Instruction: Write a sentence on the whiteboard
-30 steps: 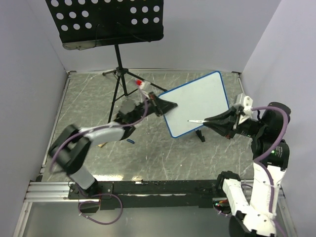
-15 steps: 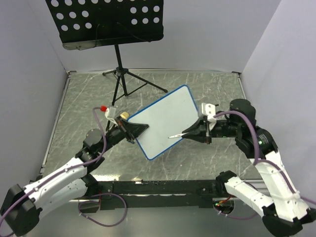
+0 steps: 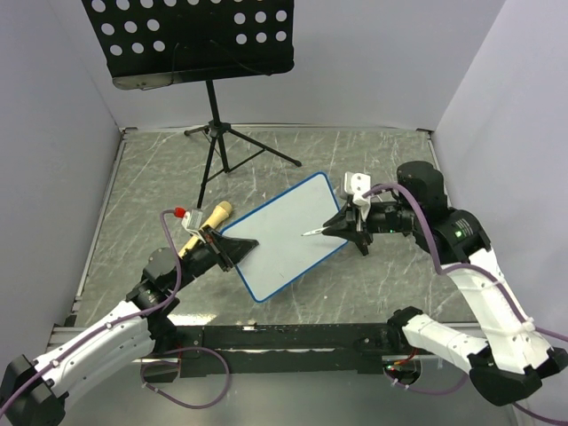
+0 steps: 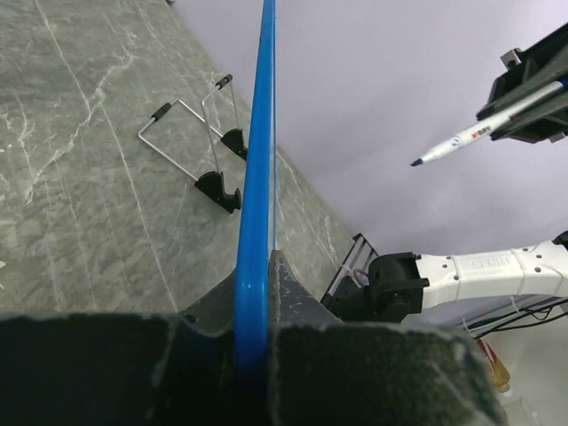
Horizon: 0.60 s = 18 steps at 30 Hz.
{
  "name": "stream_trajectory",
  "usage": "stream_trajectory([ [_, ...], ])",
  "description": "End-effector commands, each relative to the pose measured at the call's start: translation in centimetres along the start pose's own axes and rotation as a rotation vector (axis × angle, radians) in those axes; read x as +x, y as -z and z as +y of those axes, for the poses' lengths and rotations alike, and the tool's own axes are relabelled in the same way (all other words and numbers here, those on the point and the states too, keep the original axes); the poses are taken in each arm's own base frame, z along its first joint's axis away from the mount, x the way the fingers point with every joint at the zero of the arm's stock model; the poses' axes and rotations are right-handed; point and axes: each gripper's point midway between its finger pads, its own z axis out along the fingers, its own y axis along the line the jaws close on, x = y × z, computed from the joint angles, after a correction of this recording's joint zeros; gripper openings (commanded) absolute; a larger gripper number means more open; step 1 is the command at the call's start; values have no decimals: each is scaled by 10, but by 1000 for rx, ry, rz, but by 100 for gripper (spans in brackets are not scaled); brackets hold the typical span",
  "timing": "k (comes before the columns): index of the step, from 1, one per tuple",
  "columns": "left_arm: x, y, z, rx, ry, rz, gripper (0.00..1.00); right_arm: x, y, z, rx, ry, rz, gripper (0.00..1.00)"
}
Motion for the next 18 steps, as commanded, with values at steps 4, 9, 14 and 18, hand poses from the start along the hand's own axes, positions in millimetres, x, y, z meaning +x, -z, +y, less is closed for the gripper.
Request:
stream_trajectory([
  [4, -37, 2, -35, 140, -3, -155, 1, -4, 2, -13, 76, -17, 19, 0],
  [9, -40, 2, -44, 184, 1, -161, 1, 1, 0, -14, 86, -41, 32, 0],
  [14, -38, -2, -55, 239, 6, -134, 1, -6, 5, -9, 79, -23, 23, 0],
  [18, -34, -8, -53, 239, 28, -119, 1, -4, 10, -7, 75, -6, 59, 0],
])
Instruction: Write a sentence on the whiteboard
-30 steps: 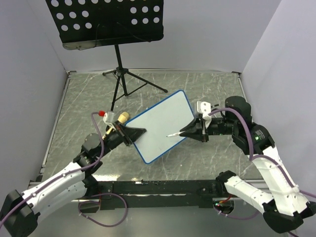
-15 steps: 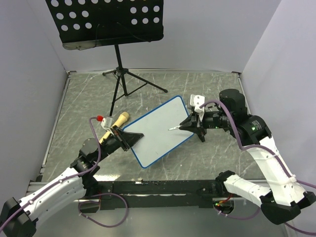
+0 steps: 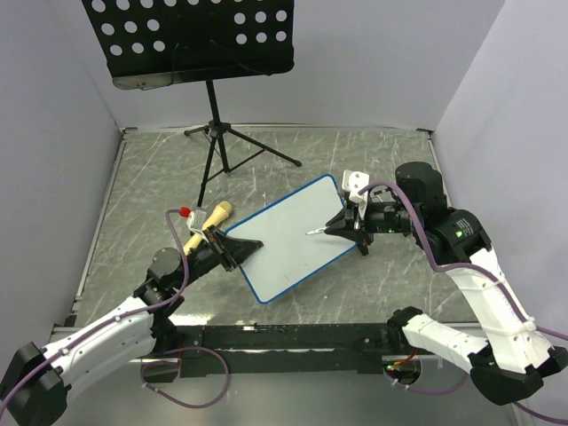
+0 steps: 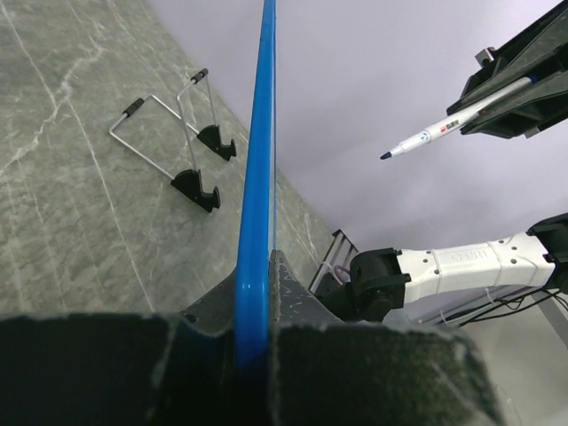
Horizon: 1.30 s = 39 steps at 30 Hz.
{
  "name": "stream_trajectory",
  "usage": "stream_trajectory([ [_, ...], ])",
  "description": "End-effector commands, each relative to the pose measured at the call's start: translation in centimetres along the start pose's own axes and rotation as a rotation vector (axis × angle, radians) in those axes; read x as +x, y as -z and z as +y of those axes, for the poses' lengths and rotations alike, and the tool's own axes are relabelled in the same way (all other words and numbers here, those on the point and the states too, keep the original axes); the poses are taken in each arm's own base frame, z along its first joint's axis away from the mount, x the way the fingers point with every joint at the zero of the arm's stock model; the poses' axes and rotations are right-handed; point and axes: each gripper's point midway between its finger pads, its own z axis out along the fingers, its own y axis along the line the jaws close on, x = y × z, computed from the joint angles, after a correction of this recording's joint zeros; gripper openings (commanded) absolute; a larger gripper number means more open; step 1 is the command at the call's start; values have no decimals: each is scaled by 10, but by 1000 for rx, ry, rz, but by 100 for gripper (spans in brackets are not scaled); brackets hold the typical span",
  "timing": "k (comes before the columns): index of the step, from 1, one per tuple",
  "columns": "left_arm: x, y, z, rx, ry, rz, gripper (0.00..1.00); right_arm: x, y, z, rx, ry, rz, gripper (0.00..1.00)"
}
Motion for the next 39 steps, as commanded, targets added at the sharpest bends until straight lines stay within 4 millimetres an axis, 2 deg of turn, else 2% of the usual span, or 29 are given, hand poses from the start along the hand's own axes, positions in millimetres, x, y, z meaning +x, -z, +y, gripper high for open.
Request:
stream_trajectory([
  [1, -37, -8, -49, 189, 0, -112, 1, -14, 11, -2, 31, 53, -4, 0],
  [6, -37, -14, -49, 183, 32, -95, 1, -19, 15, -8, 52, 57, -17, 0],
  [14, -35, -14, -42, 141, 40, -84, 1, -11, -2, -15, 57, -4, -53, 0],
  [18, -38, -12, -42, 130, 37, -97, 1, -11, -1, -21, 106, 3, -53, 0],
  [27, -38, -17, -39, 123, 41, -99, 1, 3, -8, -21, 117, -15, -70, 0],
  [39, -46, -15, -42, 116, 26, -125, 1, -2, -6, -27, 112, -42, -71, 0],
])
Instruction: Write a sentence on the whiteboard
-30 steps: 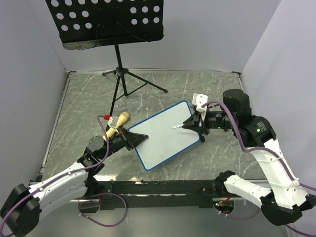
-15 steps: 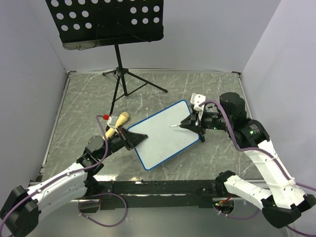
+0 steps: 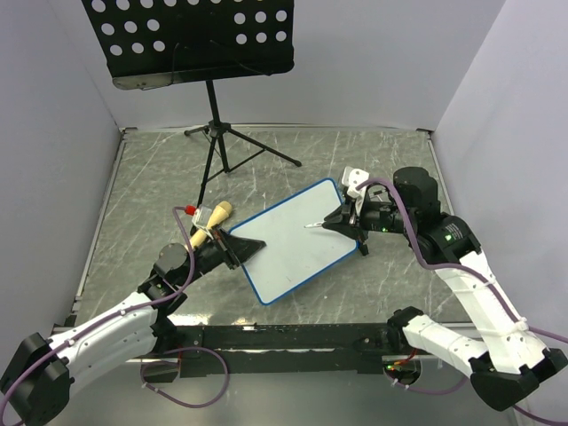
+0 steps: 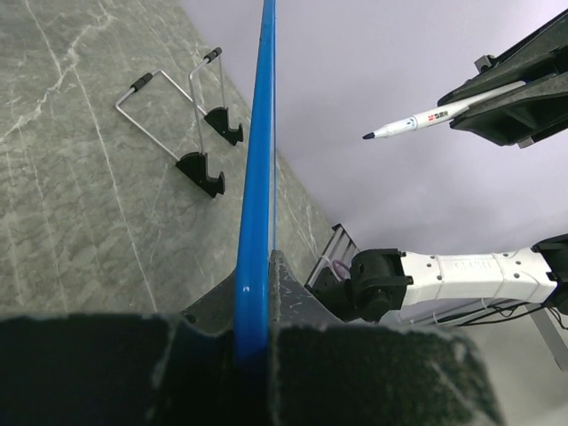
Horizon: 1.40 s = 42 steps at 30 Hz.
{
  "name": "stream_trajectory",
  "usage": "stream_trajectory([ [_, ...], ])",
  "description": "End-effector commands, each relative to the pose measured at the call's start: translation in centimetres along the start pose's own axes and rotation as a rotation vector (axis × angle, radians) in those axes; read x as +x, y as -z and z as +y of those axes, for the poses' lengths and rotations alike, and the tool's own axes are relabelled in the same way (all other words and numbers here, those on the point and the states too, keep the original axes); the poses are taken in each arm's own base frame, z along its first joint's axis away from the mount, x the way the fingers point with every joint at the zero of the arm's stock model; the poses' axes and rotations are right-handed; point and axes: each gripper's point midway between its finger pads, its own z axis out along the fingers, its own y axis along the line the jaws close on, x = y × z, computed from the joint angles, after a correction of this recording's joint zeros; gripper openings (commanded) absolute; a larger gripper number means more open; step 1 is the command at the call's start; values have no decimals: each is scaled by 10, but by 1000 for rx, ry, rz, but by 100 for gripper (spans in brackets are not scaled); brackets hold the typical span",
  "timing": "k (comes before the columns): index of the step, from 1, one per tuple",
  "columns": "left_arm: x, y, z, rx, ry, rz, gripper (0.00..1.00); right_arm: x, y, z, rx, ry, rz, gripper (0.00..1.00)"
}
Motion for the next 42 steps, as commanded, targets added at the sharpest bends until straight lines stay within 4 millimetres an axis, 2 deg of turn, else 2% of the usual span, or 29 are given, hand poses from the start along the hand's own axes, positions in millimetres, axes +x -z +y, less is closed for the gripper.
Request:
stream_trajectory([
  [1, -55, -3, -58, 164, -49, -169, 1, -17, 3, -5, 7, 8, -42, 0],
  [8, -65, 0, -65, 187, -40, -220, 1, -22, 7, -6, 7, 5, -49, 0],
  [16, -67, -7, -64, 190, -19, -221, 1, -22, 8, -8, 12, -2, -57, 0],
  [35, -62, -10, -61, 186, 7, -208, 1, -30, 8, -8, 0, 10, -76, 0],
  [42, -58, -12, -61, 191, 8, -195, 1, -26, 5, -5, -22, 0, -76, 0],
])
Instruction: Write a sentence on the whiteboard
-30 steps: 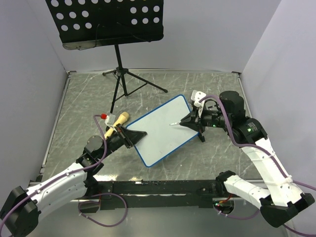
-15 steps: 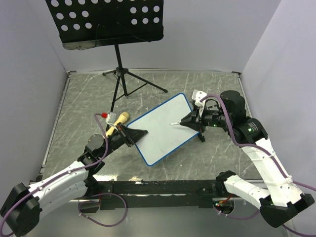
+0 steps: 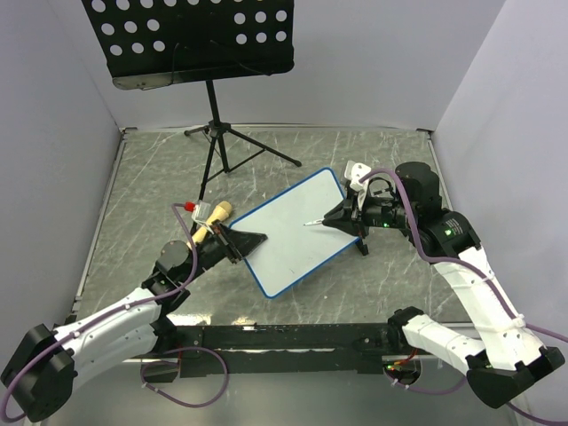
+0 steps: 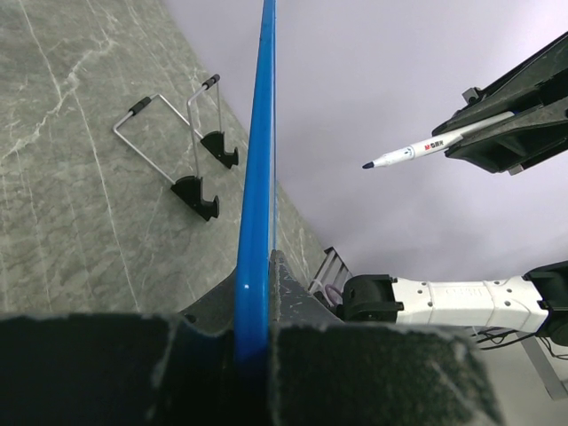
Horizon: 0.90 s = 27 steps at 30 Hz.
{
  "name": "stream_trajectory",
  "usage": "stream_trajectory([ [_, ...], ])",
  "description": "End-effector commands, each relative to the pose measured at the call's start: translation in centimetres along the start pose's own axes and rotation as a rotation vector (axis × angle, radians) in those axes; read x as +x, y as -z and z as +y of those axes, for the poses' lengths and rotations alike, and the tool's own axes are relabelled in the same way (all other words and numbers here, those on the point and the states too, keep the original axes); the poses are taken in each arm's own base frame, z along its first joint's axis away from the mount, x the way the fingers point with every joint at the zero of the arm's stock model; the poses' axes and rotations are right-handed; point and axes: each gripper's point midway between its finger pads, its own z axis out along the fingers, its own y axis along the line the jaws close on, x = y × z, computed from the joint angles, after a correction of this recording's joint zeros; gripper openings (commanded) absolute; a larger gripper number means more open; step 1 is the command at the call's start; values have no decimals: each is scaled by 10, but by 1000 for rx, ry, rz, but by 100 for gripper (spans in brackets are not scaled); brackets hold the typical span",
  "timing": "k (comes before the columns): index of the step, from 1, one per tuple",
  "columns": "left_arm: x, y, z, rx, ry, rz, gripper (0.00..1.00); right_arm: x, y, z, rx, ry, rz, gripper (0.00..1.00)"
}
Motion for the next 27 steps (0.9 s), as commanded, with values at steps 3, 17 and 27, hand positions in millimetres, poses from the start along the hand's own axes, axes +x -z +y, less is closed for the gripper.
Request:
stream_trajectory([
  [3, -42, -5, -60, 195, -13, -131, 1, -23, 4, 1, -8, 37, -62, 0],
  [17, -42, -7, -64, 213, -11, -126, 1, -23, 0, 9, -55, 30, -72, 0],
  [27, -41, -8, -67, 226, 2, -124, 1, -27, -7, 19, -90, 62, -61, 0],
])
